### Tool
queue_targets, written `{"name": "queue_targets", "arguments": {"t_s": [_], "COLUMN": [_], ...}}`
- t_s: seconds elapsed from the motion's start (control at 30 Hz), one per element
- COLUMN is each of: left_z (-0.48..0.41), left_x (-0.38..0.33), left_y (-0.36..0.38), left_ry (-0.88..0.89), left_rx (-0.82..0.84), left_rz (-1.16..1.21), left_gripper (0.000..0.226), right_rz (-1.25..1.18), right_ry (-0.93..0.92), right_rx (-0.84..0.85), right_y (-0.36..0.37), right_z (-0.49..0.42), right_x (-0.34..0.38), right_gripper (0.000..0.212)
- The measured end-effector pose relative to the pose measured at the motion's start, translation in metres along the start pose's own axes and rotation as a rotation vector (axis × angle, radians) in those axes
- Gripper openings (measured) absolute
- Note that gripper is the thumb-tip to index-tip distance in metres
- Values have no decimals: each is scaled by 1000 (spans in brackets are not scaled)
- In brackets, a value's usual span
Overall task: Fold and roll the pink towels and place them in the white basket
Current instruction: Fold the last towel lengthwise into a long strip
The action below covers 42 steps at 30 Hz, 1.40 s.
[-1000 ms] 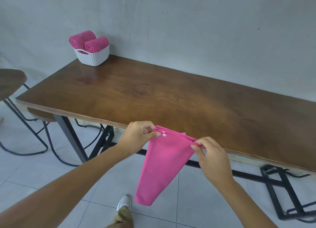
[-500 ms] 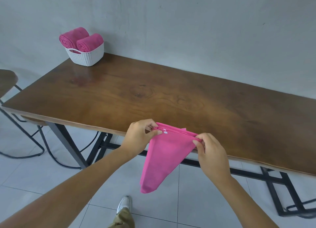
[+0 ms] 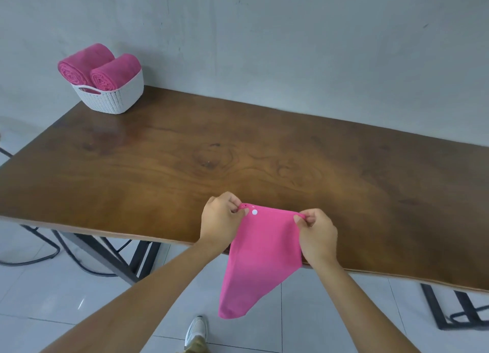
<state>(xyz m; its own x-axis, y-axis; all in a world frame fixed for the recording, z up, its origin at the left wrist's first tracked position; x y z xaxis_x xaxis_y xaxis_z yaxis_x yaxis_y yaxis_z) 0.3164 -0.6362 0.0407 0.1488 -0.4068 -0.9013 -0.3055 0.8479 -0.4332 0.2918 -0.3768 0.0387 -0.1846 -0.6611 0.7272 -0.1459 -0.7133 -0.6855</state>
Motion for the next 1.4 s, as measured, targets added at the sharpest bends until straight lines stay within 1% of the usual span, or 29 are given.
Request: {"name": "queue_targets", "arguments": {"t_s": [0.07,0.2,0.33,0.53,0.63,0.77,0.93,1.17,1.4], "left_z": [-12,-31,-58,-112,-141,-174,-214,-266,-316], "left_x": [6,15,13,9,8,5,2,-3,-10], "left_y": [1,5,10,25,31,41,52,65,80], "left_ry": [0,24,97,108,109,117,91,79,41], "left_rx": [-10,-23,-38,-11,-4,17,29,10,-31], "left_rz": [-63,-206,-253,-256,-256,-275,-347,-434,-440], "left_gripper": [17,19,18,19,19,18,27,35,34], "right_rz": [82,332,405,437,431,445,449,436,441], "right_ry": [-12,-38,15,148,234,307,341,334,306], "right_rx": [8,35,82,98,111,110,87,71,101], "right_y": [14,30,38,42,44,50,55,65,78], "right_z": [-10,-29,-60,-111,-136,-163,-194,-245,-306], "right_x": [-2,0,7,20,25,28,35,49,62], "right_gripper": [9,10,7,8,21,28,28,27,27]}}
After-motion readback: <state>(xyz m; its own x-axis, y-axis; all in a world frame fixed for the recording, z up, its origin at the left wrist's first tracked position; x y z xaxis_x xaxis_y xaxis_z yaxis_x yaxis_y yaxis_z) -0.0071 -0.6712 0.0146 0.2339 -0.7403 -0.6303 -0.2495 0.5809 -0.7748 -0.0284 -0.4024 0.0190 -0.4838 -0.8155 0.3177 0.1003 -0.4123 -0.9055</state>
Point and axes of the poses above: each hand's wrist, its own z-axis away from the middle knuckle, its own y-axis out of the palm, x = y × z, the point moved 8 cm from there along -z, towards the middle knuckle, and after that the axes turned 6 degrees about z, right-handed, at the moved point
